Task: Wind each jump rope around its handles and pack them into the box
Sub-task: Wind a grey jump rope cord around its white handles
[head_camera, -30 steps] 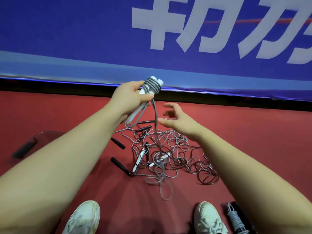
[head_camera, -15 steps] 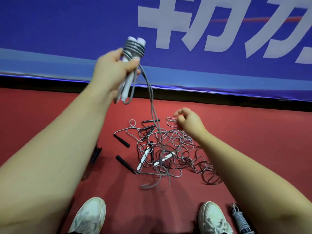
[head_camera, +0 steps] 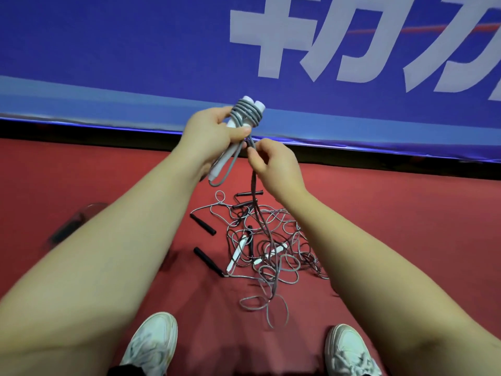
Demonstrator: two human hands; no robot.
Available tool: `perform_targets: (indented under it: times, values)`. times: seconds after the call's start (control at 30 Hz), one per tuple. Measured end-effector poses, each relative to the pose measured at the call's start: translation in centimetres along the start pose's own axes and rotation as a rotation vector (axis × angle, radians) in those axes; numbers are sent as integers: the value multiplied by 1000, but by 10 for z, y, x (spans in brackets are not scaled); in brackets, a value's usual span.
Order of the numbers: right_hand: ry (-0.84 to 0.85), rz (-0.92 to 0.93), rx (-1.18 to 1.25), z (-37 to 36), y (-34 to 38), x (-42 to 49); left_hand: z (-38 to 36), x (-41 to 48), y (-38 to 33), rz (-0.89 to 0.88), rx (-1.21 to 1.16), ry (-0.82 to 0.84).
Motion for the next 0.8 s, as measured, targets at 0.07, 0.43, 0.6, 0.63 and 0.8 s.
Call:
perform_targets:
  times: [0.07, 0.43, 0.6, 0.63, 0.8]
  values:
    - [26, -45, 67, 2, -7, -1, 1, -1, 1, 21, 18, 8]
    - [277, -618, 420, -18, -86, -38, 2, 3, -3, 38, -100, 6]
    - [436, -807, -104, -3, -144, -61, 7, 5, -8, 66, -165, -29]
    - [418, -790, -362, 7, -157, -68, 11, 8, -13, 59, -233, -51]
    - [97, -808, -9, 30, -152, -73, 12, 10, -29, -44, -208, -36]
Point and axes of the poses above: each hand's wrist, its own x-axis towards the middle knuckle, its own z-axis out of the back of the hand, y = z × x, the point moved 2 cm from there along x, towards the middle knuckle
